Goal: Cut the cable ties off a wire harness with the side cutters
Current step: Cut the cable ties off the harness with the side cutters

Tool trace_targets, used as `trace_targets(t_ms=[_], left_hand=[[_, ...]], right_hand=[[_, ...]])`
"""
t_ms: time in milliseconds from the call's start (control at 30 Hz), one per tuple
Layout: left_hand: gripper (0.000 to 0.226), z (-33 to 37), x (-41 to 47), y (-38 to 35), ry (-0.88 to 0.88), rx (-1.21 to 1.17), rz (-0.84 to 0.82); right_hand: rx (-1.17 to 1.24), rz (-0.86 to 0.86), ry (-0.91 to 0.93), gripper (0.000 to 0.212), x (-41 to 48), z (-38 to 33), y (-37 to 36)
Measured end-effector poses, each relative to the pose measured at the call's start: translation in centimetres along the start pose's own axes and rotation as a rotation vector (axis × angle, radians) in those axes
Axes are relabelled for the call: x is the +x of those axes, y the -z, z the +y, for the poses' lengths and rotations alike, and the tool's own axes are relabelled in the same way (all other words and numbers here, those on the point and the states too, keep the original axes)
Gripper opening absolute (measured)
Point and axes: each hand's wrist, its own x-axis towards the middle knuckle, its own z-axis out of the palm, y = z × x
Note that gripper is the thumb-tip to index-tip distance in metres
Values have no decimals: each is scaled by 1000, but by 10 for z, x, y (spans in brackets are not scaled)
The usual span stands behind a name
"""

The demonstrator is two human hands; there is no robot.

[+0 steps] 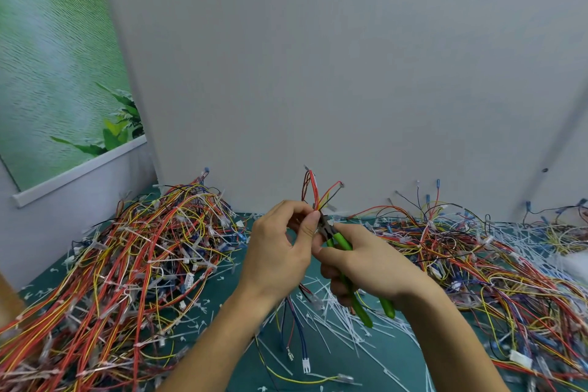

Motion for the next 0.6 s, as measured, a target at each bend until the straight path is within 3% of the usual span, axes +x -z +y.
trace_targets(t_ms=[600], left_hand=[[5, -3, 2, -1, 43, -66, 3]], right_hand=[[-4, 21, -28, 13, -3, -9, -3]])
